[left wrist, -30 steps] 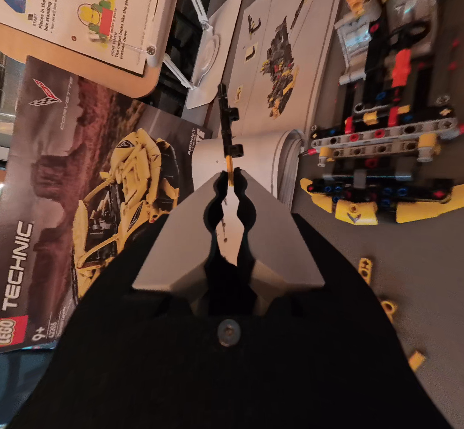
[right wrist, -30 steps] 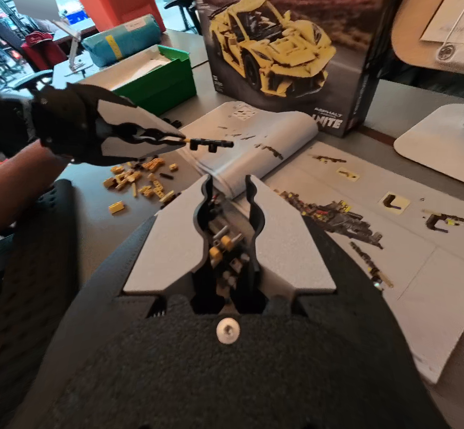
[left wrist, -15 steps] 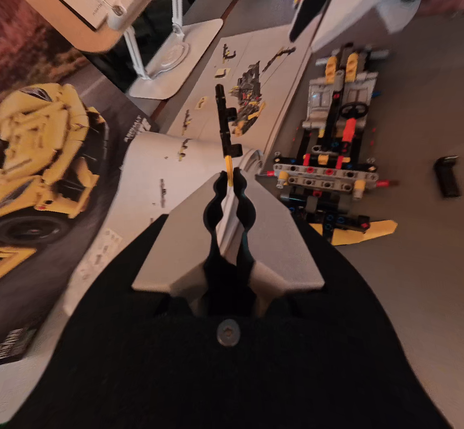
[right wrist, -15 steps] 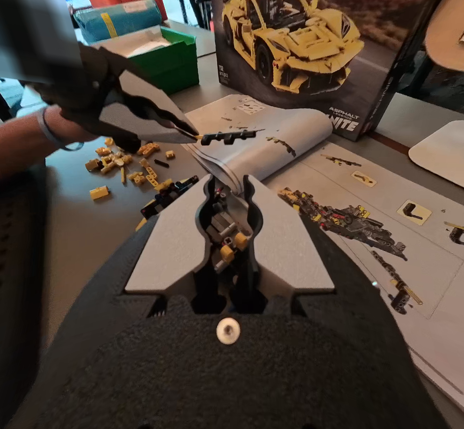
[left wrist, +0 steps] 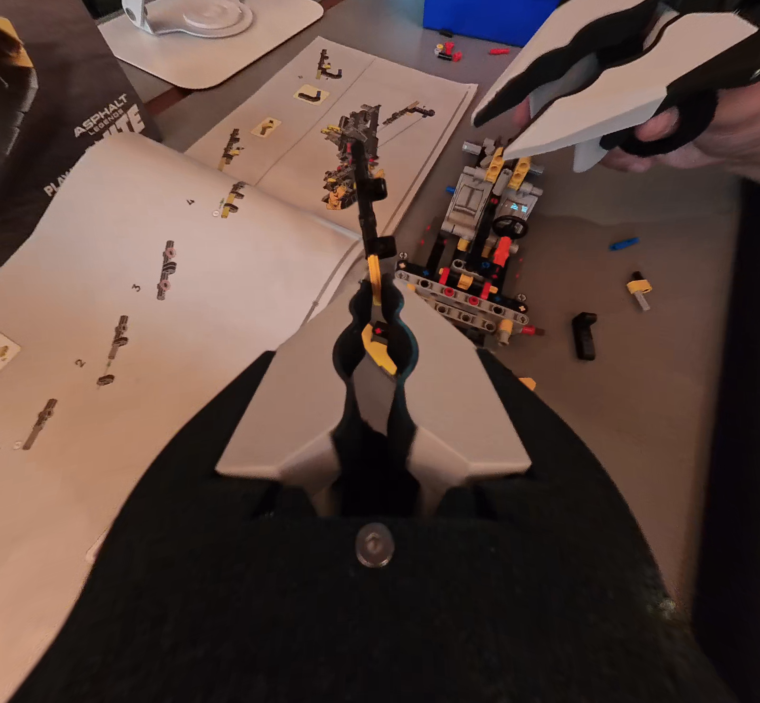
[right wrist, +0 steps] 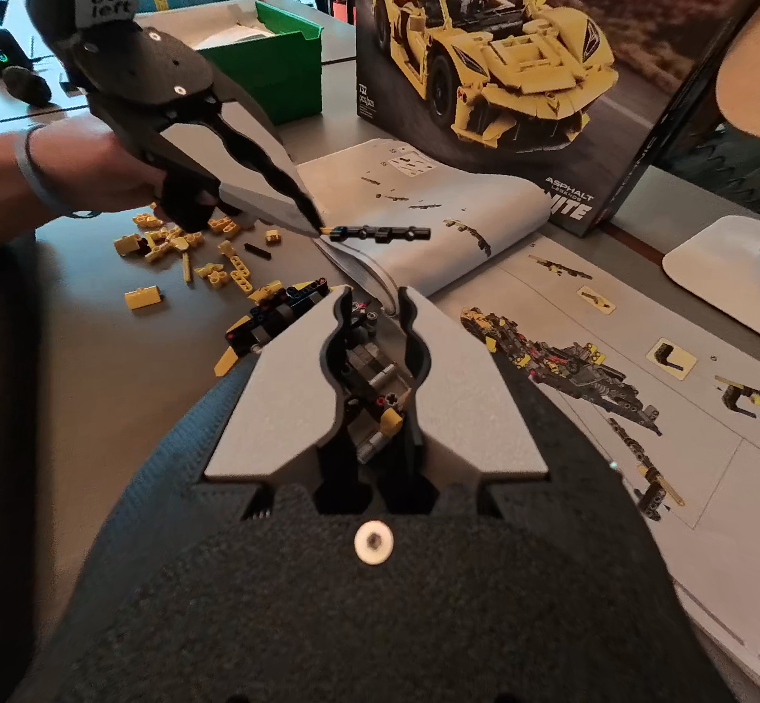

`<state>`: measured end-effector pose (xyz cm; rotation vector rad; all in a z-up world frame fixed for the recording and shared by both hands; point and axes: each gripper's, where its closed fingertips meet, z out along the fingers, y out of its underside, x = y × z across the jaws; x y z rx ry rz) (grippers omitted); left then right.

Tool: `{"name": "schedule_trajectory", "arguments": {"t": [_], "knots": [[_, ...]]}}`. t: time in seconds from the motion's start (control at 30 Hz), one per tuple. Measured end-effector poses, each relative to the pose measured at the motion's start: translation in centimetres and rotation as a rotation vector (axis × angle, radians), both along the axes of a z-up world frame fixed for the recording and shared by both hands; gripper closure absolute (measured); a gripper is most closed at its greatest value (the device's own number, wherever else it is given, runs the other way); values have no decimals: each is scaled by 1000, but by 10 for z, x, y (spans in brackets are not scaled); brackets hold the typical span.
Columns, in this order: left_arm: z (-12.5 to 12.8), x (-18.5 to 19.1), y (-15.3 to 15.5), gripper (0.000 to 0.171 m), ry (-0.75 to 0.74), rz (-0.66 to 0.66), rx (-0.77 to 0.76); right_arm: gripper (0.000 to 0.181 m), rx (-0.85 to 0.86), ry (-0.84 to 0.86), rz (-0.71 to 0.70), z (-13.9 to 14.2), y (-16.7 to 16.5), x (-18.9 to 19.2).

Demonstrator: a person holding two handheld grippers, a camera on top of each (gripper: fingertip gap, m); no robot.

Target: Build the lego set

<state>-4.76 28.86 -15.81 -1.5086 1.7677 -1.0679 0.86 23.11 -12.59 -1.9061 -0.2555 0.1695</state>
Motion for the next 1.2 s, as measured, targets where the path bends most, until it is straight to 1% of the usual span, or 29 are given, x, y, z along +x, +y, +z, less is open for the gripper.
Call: {"name": "schedule_trajectory", "arguments": {"t": [0.17, 0.3, 0.4, 0.5, 0.7, 0.8, 1.0, 1.13, 1.2], "knots": [[0, 0, -5, 170, 4, -8, -25, 158, -9, -12, -3, -3, 1, -2], [6, 2, -13, 170, -13, -30, -94, 157, -6, -47, -31, -2, 3, -3], [11, 4, -19, 171, -31, -44, -141, 153, -14, -80, -51, -4, 7, -7], [11, 5, -21, 170, -36, -47, -115, 153, -23, -103, -57, -6, 8, -11], [12, 6, -24, 170, -42, -55, -111, 153, -36, -63, -59, -7, 9, -12], [13, 7, -21, 170, -59, -45, -39, 153, -30, -60, -64, -5, 10, -11], [20, 10, -26, 170, -142, -70, 290, 153, -37, -37, -62, -6, 9, -10], [26, 10, -36, 170, -199, -104, 374, 154, -37, -23, -70, -5, 8, -7], [29, 10, -38, 170, -219, -114, 399, 154, -36, 39, -57, -3, 8, -9]]}}
